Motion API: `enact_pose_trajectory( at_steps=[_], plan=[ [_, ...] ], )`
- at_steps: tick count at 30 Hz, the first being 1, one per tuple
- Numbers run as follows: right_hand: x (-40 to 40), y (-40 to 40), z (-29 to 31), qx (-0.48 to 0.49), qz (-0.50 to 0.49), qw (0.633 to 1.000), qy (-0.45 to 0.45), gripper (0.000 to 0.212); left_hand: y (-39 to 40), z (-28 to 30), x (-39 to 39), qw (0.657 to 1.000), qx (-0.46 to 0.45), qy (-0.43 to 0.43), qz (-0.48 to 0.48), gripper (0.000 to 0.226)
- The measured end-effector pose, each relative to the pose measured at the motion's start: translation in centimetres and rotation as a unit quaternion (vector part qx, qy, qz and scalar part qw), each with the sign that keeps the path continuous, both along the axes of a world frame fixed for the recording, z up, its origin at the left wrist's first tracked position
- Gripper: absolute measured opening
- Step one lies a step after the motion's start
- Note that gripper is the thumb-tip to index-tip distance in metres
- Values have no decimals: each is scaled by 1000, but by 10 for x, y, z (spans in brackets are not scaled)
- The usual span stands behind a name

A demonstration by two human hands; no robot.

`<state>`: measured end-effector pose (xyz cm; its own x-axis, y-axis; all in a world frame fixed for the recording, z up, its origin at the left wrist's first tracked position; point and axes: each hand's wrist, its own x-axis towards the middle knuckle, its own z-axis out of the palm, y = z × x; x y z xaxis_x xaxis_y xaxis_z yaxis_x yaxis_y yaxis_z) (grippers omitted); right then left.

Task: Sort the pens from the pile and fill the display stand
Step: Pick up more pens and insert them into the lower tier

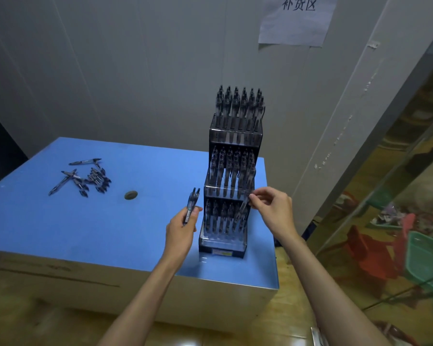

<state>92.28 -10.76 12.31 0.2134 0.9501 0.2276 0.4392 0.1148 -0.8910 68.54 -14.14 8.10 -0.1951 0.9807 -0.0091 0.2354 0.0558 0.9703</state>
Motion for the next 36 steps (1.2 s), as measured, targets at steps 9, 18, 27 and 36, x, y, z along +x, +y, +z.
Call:
enact_pose_trajectory(
  at_steps=[9, 18, 27, 36],
  plan=[
    [-9, -3, -19, 33, 7, 994, -103, 11, -3, -3, -8, 999, -29, -30, -11, 29],
    [-14, 0, -23, 27, 18, 992, -122, 13, -7, -3, -11, 999, -18, -31, -33, 22],
    [-16, -3, -48, -26, 39, 979, -197, 12, -6, -7, -11, 997, -37, -47, -44, 25],
    [-16, -3, -43, -43, 42, 976, -207, 15, -10, 3, -2, 994, -38, -82, -67, 26]
  ],
)
